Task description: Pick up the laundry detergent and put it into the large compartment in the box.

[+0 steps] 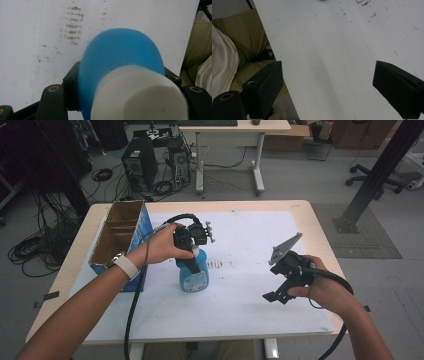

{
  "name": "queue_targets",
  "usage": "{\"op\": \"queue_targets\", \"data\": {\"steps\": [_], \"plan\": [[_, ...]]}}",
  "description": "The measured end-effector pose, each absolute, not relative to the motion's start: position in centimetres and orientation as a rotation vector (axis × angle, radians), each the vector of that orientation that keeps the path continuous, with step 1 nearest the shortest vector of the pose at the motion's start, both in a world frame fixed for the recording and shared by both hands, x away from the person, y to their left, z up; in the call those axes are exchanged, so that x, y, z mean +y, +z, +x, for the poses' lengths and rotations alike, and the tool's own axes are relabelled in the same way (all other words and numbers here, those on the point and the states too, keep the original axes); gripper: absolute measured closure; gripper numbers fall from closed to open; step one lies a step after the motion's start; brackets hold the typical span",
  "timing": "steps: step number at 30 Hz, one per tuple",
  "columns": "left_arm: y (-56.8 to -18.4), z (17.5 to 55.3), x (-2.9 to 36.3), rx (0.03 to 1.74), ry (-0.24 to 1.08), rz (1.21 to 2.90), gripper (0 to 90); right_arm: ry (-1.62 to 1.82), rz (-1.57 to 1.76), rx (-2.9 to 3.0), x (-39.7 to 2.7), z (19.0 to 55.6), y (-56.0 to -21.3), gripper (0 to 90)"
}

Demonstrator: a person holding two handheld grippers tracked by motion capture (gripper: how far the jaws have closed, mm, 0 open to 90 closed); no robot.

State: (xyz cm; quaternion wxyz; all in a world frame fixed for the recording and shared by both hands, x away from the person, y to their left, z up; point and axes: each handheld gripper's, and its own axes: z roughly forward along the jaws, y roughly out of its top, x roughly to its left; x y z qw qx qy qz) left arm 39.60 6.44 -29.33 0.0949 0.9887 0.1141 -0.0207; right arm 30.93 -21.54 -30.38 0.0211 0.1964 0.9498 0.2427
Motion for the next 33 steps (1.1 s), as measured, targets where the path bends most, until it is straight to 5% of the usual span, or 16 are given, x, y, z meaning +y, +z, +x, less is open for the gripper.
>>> {"op": "queue_targets", "data": {"steps": [33], "plan": [[-26.9,39.0,6.8,0.444,-0.008,2.912,37.2,0.761,0.612,2.933,-21.7,30.8,-30.1,9.8]]}}
